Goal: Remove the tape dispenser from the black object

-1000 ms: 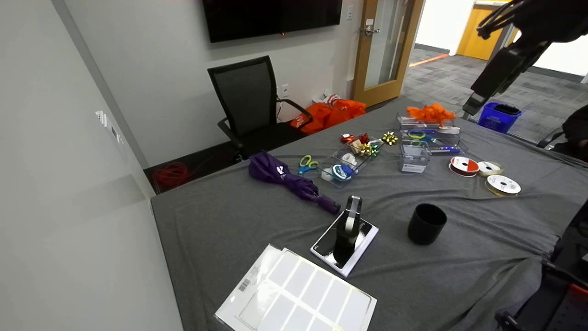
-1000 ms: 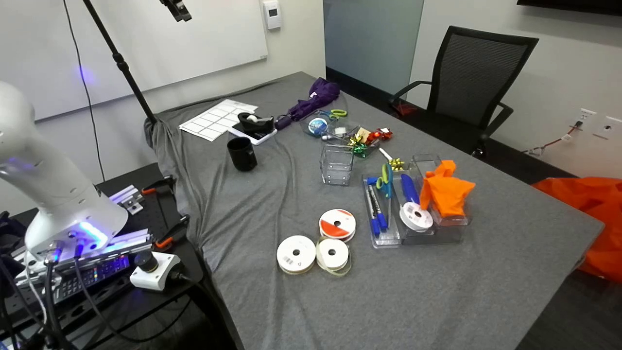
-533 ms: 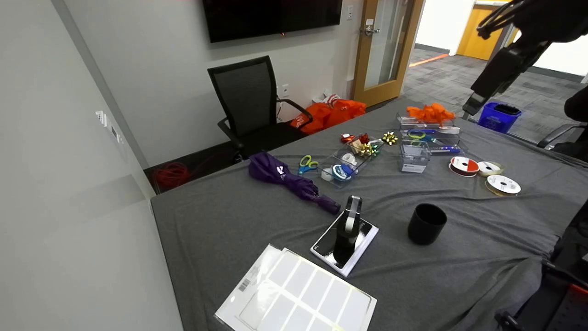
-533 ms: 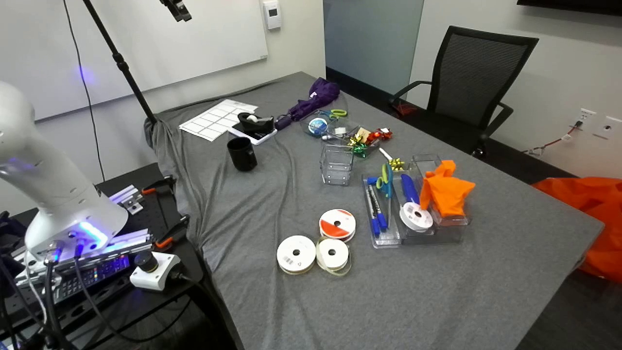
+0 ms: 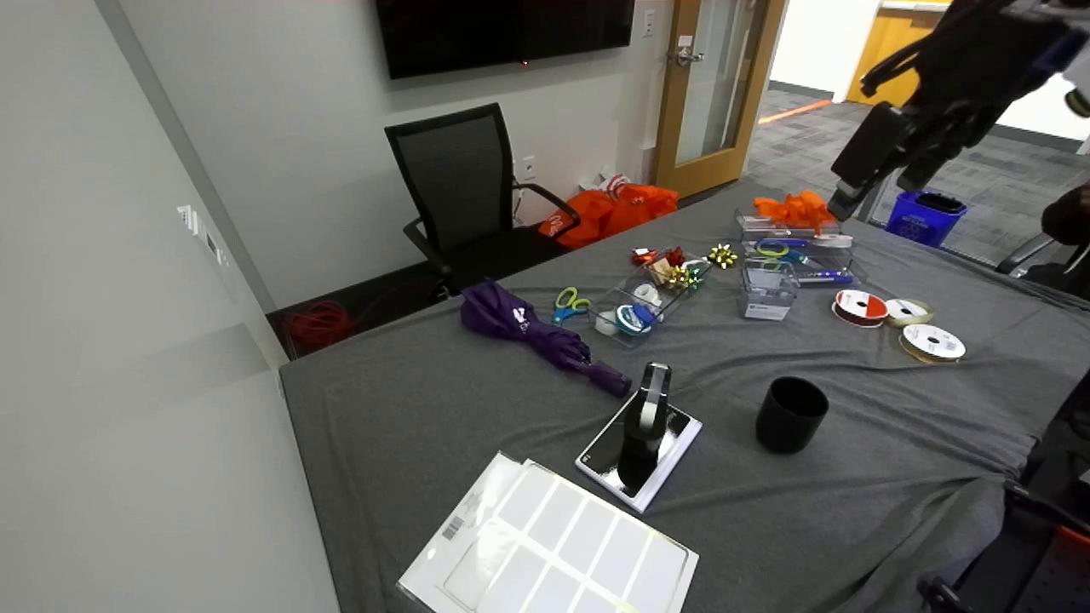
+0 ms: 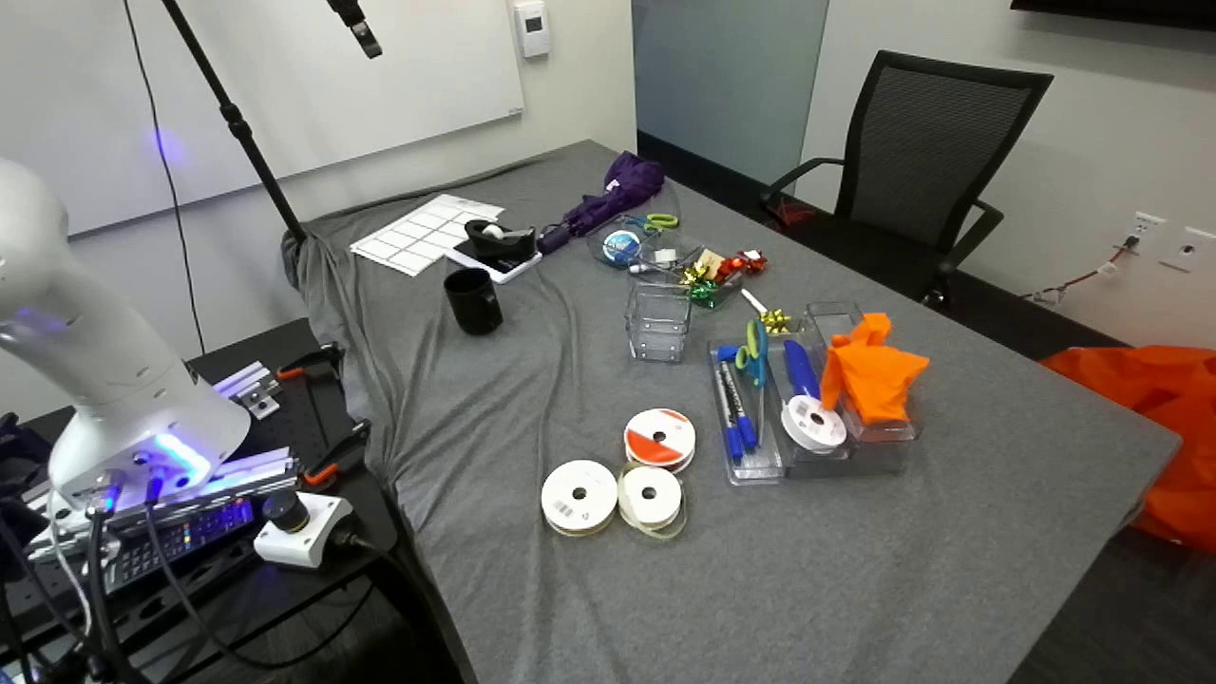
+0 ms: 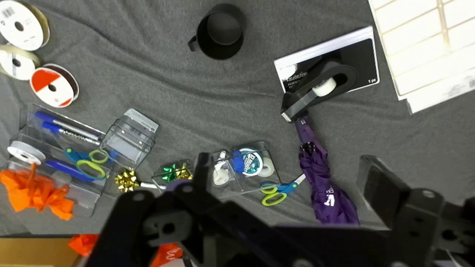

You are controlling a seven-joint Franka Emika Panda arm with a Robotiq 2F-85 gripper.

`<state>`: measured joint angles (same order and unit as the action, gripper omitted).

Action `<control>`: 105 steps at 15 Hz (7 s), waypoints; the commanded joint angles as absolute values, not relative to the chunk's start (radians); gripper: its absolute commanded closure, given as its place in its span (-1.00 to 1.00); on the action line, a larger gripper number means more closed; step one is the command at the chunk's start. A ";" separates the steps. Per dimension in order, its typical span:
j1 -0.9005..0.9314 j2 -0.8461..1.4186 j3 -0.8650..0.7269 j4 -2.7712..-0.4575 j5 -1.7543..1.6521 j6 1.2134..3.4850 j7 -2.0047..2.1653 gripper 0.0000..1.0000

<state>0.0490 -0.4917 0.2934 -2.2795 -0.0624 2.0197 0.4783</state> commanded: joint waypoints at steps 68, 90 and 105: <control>0.331 0.690 0.027 -1.819 -0.046 2.476 1.159 0.28; 0.257 0.277 -0.042 -2.110 -0.075 2.411 1.286 0.28; 0.131 0.182 -0.037 -2.267 -0.012 2.470 1.117 0.28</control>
